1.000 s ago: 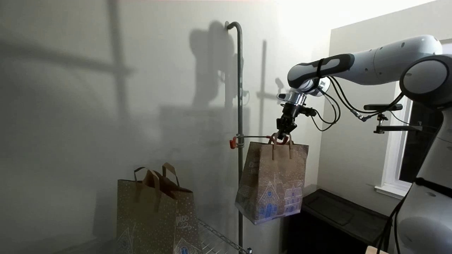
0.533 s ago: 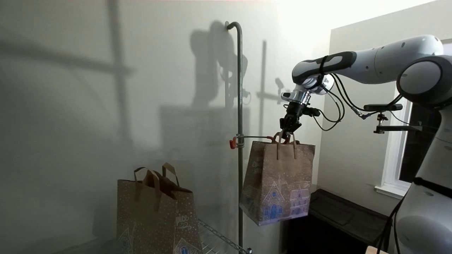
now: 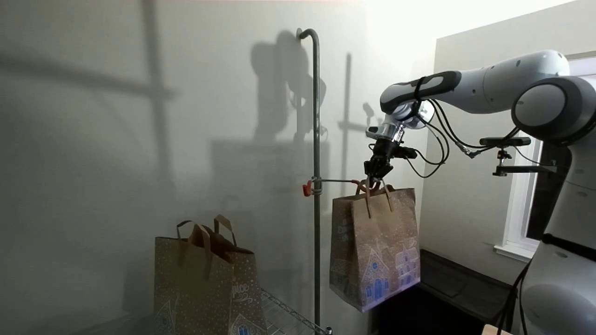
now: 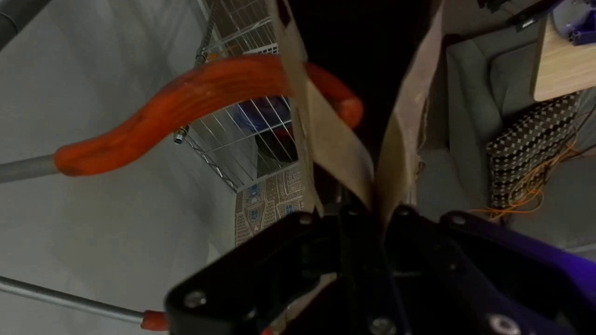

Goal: Hang the paper bags on the stand

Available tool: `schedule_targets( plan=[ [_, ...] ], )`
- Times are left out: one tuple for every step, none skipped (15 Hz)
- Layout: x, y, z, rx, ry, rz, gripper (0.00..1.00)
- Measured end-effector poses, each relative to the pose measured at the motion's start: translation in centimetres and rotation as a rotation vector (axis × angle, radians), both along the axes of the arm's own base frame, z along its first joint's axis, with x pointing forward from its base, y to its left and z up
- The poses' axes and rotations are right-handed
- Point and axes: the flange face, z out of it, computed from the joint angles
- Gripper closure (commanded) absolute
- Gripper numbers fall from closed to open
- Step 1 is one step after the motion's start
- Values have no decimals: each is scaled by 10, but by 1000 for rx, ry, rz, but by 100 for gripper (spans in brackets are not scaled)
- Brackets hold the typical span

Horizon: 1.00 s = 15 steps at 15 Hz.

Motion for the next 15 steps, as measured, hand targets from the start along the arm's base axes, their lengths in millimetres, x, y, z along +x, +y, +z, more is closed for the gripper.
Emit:
schedule_targets(
  plan=[
    [-1,-3,1,19,0,-9,95],
    [-3,-8,1,35,-2,-21,95],
    [-7,-16,2,50,-3,-38,96],
    [-11,-24,2,62,-6,-59,96],
    [-17,-35,2,74,-8,-83,95],
    [-23,-46,1,87,-9,-109,95],
    [-28,-56,0,100,-10,-133,95],
    [-33,-65,-2,112,-9,-154,95],
    [-37,-73,-5,124,-5,-172,96],
    [-40,-77,-8,135,0,-183,96],
    [-40,-80,-10,145,5,-189,96],
    [-39,-81,-12,156,8,-191,95],
    [-38,-81,-13,166,11,-189,95],
    [-37,-80,-12,175,13,-187,95],
    [-36,-80,-11,182,13,-184,96]
  ],
)
